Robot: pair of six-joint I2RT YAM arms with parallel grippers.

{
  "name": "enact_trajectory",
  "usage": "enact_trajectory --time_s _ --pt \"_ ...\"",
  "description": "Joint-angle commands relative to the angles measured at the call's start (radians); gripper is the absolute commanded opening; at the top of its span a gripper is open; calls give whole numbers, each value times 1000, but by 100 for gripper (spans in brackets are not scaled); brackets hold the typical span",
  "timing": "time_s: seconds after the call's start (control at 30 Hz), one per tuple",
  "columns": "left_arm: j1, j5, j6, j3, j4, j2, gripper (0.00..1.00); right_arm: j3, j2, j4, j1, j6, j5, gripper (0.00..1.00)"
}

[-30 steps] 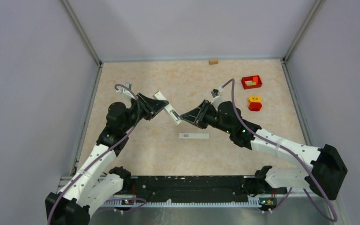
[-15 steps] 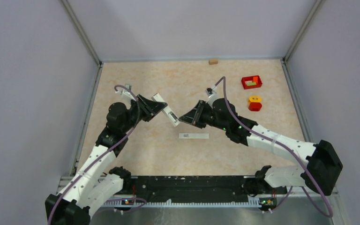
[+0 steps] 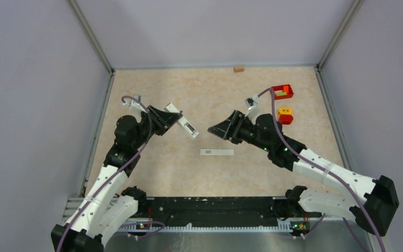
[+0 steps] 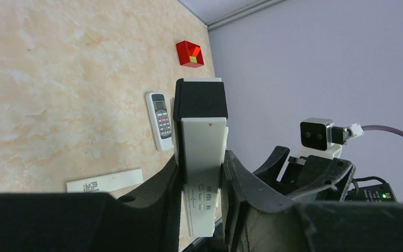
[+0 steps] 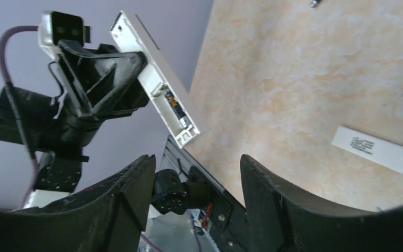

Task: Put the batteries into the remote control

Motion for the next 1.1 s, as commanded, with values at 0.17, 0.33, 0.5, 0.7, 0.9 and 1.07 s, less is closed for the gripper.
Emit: enact_trajectory --time_s 0.17,0.33,0.5,0.7,0.9,1.07 --pt "6 130 12 51 104 4 0 -78 -6 389 -16 38 -206 69" --pt "6 350 34 84 159 53 0 -61 37 410 -15 -5 -228 70" --pt "6 462 22 103 180 97 0 -20 106 401 -16 -94 -318 60" --pt "6 495 11 104 216 113 0 10 135 370 -16 -194 -402 42" --pt "6 521 3 102 230 118 0 21 160 348 -16 -217 -405 22" --pt "6 504 16 111 205 111 0 21 186 327 -16 -232 -389 7"
